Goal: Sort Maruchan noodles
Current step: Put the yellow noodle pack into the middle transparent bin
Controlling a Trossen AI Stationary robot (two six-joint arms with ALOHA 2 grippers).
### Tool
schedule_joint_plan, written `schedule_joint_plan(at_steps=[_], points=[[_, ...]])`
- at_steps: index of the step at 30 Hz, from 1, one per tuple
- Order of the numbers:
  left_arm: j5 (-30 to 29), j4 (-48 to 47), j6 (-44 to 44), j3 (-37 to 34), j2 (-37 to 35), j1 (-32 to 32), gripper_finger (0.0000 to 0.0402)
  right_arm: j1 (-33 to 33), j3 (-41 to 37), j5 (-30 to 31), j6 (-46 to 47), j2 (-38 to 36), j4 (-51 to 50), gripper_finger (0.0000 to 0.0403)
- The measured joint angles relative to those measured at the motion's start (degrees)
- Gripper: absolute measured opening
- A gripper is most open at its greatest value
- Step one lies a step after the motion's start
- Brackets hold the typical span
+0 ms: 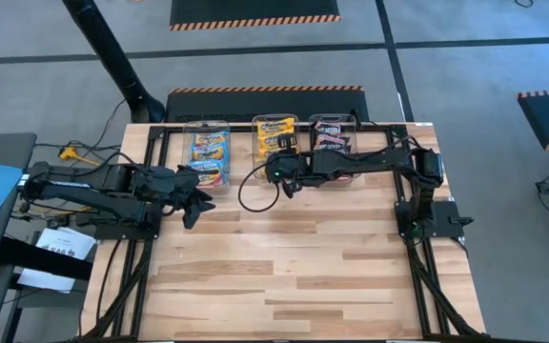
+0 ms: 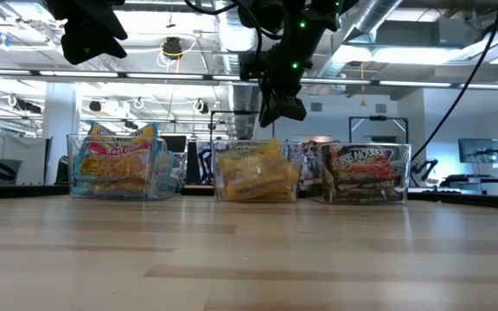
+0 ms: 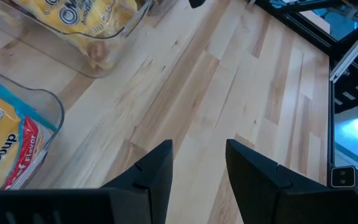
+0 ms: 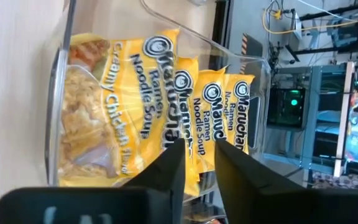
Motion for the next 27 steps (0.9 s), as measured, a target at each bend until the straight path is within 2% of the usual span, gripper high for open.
schedule_joint_plan(at_steps=[4, 11, 17, 27], points=[[0.0, 0.0, 0.0, 0.0, 0.0, 0.0, 0.0135, 0.0, 0.0, 0.0, 0.8, 0.0, -0.3, 0.0124], [0.0, 0.0, 0.0, 0.0, 0.0, 0.0, 0.0135, -1.1, 0.0, -0.8, 4.2, -2.5, -0.6, 0.0126], [0.0, 0.0, -0.6, 0.0, 0.0, 0.0, 0.0135, -6.2, 0.1, -12.3, 12.2, -3.6, -0.8, 0.0127], [0.0, 0.0, -0.7, 0.0, 0.0, 0.0, 0.0135, -9.2, 0.0, -18.7, 17.9, -1.9, -2.5, 0.0127]])
